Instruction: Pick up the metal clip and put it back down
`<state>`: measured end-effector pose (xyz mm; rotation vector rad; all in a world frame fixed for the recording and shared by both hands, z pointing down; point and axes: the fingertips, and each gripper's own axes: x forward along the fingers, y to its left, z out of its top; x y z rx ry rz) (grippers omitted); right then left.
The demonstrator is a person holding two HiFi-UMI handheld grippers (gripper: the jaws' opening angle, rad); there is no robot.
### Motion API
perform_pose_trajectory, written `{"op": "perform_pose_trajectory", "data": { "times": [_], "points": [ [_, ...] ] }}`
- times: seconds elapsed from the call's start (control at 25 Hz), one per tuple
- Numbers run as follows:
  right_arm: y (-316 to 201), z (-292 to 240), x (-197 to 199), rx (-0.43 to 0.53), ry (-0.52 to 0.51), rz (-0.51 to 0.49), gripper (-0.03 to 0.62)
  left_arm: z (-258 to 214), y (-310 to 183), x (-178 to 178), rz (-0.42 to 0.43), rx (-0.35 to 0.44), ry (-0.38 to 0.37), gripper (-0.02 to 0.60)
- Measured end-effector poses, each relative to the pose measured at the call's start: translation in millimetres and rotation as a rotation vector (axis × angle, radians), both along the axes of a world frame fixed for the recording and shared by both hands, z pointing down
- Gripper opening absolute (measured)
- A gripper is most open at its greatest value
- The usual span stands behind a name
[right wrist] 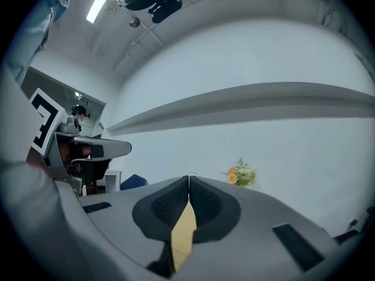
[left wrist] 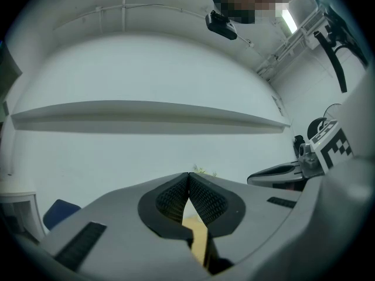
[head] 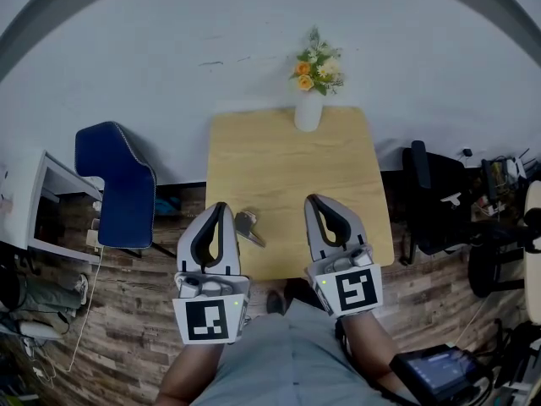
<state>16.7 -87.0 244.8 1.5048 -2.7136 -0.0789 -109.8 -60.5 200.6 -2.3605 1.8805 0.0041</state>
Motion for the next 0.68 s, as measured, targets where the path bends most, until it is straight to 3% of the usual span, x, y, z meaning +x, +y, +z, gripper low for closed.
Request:
{"op": "perform_pose_trajectory", "data": {
  "times": [0.68],
  "points": [
    [2.1,4.3,2.7,-0.005,-0.002,0.003,0.048,1.0,2.3,4.2,0.003,0.000,-0.006,0.018]
  ]
}}
